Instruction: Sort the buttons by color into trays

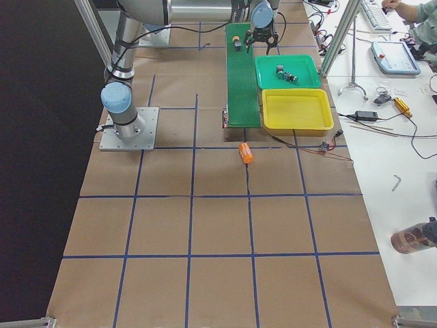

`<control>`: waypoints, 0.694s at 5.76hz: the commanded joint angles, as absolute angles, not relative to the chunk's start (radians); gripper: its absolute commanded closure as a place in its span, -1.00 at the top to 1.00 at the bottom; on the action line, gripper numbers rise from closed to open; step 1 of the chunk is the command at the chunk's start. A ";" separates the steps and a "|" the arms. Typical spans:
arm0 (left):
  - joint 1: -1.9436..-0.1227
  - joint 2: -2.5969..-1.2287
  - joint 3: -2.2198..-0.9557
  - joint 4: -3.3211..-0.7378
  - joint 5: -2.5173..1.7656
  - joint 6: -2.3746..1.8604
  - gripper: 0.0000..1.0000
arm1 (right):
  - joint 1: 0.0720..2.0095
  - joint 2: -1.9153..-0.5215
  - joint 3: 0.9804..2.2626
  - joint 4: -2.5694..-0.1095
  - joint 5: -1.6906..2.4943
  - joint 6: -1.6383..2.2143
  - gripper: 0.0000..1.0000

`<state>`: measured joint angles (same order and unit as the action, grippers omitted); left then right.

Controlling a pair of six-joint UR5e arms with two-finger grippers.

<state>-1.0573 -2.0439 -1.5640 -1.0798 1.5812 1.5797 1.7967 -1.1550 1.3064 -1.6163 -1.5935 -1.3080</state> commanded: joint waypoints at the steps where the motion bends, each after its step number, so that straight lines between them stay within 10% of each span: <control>1: -1.028 -2.155 -1.468 -1.078 1.583 1.580 0.96 | 1.799 -1.227 1.458 -1.734 -1.589 -1.299 1.00; 4: -1.029 -2.236 -1.431 -1.077 1.582 1.582 0.96 | 1.801 -1.227 1.528 -1.833 -1.589 -1.261 1.00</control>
<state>-1.0293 -2.2081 -1.4347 -1.0845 1.5831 1.5812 1.8000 -1.2268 1.5081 -1.8018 -1.5895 -1.2827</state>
